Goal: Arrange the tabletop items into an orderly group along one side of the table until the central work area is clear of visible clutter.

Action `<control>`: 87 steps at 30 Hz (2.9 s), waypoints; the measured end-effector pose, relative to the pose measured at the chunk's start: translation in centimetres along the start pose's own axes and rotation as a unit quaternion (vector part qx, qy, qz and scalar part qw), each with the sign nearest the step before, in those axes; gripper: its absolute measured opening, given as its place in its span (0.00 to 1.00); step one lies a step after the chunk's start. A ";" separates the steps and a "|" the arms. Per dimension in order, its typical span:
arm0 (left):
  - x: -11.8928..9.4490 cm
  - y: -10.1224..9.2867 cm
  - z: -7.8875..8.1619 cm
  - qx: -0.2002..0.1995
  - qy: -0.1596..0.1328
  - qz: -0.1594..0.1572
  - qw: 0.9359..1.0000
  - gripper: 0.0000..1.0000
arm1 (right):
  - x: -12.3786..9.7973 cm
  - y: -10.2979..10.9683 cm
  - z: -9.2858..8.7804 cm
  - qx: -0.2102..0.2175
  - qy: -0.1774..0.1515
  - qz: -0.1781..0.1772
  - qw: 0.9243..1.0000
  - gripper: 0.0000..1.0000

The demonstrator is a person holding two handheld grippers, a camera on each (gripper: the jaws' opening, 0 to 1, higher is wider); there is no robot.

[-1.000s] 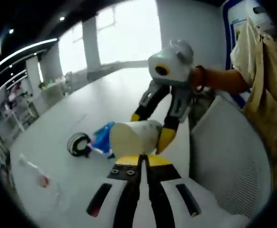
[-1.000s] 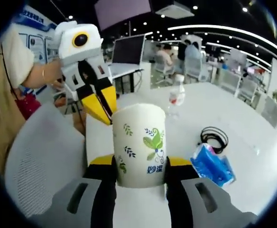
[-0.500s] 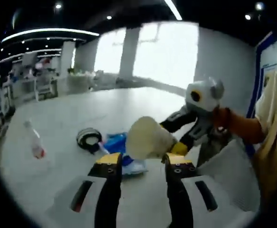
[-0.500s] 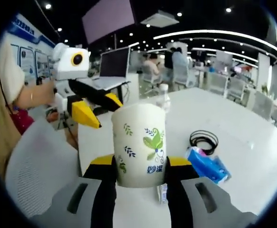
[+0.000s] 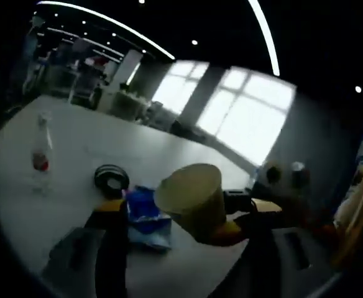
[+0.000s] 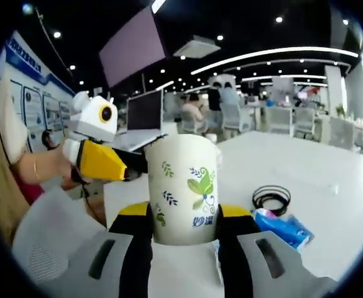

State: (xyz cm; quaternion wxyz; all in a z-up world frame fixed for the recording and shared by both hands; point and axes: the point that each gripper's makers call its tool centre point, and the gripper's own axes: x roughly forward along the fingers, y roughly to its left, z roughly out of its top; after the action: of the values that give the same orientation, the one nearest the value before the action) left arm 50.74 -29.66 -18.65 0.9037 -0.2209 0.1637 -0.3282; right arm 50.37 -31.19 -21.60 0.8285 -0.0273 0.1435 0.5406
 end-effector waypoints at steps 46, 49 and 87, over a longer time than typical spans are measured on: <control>0.0 0.9 -0.9 -0.005 0.005 0.025 1.000 0.41 | 1.9 1.4 0.1 -0.032 -0.020 -0.001 0.999 0.41; -0.1 0.9 -1.0 0.004 0.007 0.028 1.000 0.40 | 1.9 1.5 0.0 -0.028 -0.018 -0.001 0.999 0.41; -0.3 6.6 1.8 0.173 0.011 0.148 0.974 0.40 | -0.6 -5.9 -1.4 0.057 0.007 -0.118 0.991 1.00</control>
State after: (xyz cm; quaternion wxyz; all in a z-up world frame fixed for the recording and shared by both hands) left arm 54.76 -24.41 -20.40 0.9649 -0.0307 0.1449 -0.2167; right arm 55.14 -34.43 -23.46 0.8857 -0.0011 0.1756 0.4297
